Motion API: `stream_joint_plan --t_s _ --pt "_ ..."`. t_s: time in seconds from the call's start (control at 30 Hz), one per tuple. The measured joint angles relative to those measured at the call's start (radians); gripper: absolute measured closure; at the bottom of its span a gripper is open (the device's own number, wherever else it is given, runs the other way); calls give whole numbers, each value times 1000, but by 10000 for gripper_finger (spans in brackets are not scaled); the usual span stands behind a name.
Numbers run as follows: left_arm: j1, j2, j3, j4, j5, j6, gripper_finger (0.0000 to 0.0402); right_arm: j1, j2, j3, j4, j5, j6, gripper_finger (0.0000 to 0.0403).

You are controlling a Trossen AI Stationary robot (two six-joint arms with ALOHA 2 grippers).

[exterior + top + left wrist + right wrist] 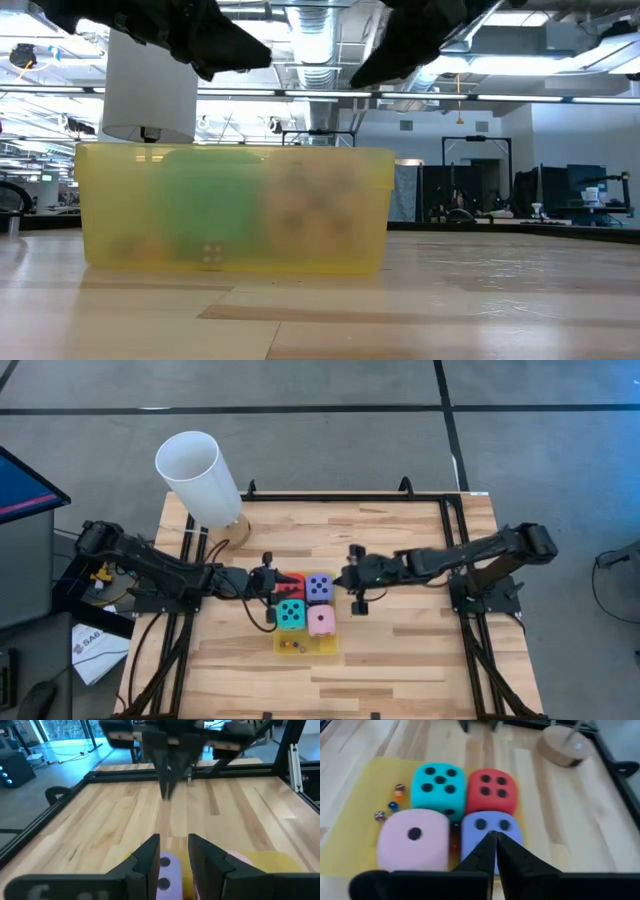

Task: Pick & Place Dice
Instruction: Return to Home Position

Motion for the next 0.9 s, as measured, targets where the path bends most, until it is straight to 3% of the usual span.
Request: stream_joint_plan --t_s 0.2,0.57,0.9 --pt "0 -132 -37 -150 0 2 312 -36 -167 -173 88 0 36 398" --pt "2 -350 -275 -3 5 133 312 -31 -454 -525 317 0 87 399" --pt "57 -614 -426 -21 52 138 312 -29 -698 -620 292 -1 80 399"
